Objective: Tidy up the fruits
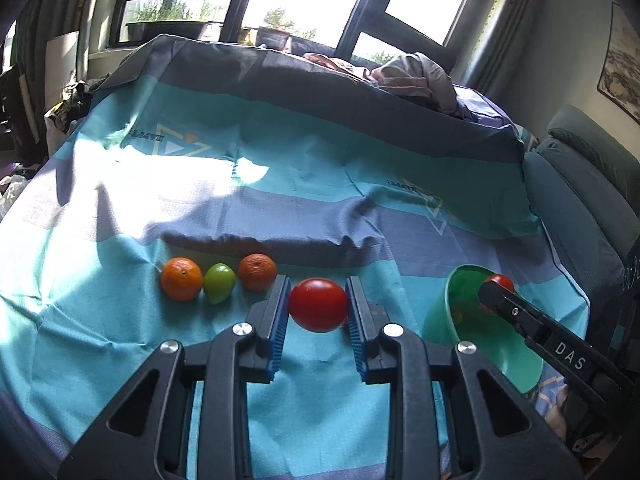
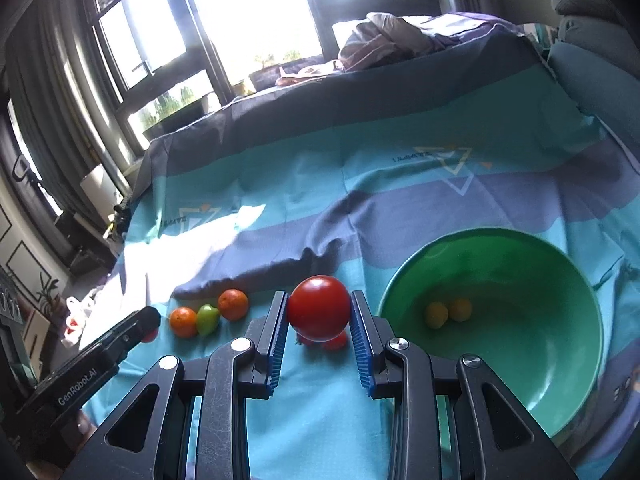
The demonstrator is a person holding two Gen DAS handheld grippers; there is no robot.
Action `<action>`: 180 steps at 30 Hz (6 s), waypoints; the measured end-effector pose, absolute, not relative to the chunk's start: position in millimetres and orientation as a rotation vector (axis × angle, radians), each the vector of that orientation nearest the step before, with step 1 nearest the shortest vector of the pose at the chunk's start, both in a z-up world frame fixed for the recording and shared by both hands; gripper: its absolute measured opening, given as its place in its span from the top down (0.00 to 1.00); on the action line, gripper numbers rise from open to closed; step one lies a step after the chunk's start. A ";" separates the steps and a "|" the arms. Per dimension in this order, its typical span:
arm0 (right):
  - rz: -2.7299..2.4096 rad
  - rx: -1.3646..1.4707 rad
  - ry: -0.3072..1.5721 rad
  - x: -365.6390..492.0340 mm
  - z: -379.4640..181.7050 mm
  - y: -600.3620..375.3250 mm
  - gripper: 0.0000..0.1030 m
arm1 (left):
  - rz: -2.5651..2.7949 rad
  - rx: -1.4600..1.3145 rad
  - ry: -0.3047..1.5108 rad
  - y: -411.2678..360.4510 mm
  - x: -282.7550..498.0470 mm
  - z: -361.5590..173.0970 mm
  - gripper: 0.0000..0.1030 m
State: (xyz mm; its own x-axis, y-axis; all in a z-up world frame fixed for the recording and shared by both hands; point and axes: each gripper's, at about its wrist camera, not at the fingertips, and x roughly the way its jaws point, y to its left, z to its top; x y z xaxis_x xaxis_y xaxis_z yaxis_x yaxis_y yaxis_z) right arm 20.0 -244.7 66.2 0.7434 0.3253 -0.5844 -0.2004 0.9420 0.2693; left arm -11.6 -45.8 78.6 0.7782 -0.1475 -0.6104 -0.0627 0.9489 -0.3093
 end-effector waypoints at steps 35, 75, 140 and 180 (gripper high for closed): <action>0.019 0.374 0.777 42.4 37.5 -373.0 0.68 | -0.386 -0.087 0.905 -235.4 64.1 43.2 0.73; -0.018 0.341 0.859 53.5 24.2 -370.3 0.68 | -0.394 -0.066 0.971 -245.7 67.1 26.8 0.72; 0.574 0.226 1.170 80.5 -20.1 -147.0 0.58 | 0.284 -0.384 0.895 34.9 1.9 4.7 0.31; 0.602 0.408 1.254 74.3 -52.1 -172.3 0.57 | -0.083 -0.384 1.085 -59.8 24.3 -35.4 0.49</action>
